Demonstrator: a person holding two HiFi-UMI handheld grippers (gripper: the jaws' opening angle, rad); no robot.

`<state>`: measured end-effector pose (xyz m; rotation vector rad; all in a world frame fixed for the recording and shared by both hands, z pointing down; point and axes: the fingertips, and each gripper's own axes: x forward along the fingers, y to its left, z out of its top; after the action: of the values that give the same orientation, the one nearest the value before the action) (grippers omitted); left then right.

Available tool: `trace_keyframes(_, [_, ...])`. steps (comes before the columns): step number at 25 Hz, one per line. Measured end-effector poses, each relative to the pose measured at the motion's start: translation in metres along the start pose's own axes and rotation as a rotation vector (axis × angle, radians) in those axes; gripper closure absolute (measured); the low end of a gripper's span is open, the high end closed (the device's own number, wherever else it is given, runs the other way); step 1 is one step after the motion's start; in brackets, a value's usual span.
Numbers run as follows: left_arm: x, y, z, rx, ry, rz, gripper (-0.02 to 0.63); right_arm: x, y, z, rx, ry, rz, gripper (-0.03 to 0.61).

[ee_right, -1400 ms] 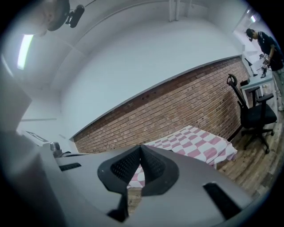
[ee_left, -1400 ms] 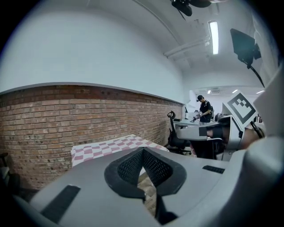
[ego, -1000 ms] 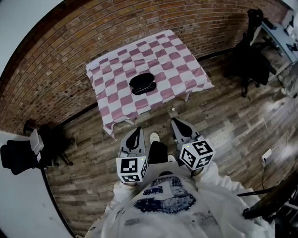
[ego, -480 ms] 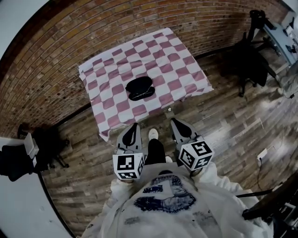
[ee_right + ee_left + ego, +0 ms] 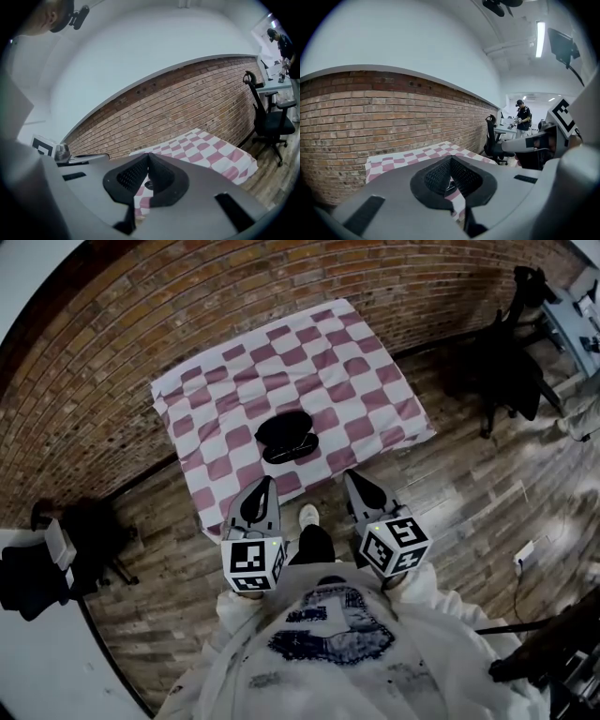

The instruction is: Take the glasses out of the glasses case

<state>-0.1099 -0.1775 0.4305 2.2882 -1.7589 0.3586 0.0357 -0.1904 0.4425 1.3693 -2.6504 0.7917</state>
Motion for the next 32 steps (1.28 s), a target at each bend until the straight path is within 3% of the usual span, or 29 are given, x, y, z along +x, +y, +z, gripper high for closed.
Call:
trace_keyframes(18, [0.065,0.058,0.024,0.020,0.012,-0.041,0.606,0.066,-0.016,0.036,0.012,-0.034,-0.080,0.565])
trace_keyframes(32, [0.100,0.078,0.020,0.064,0.033,-0.176,0.606,0.102,-0.012,0.044,0.004,-0.067,-0.138,0.565])
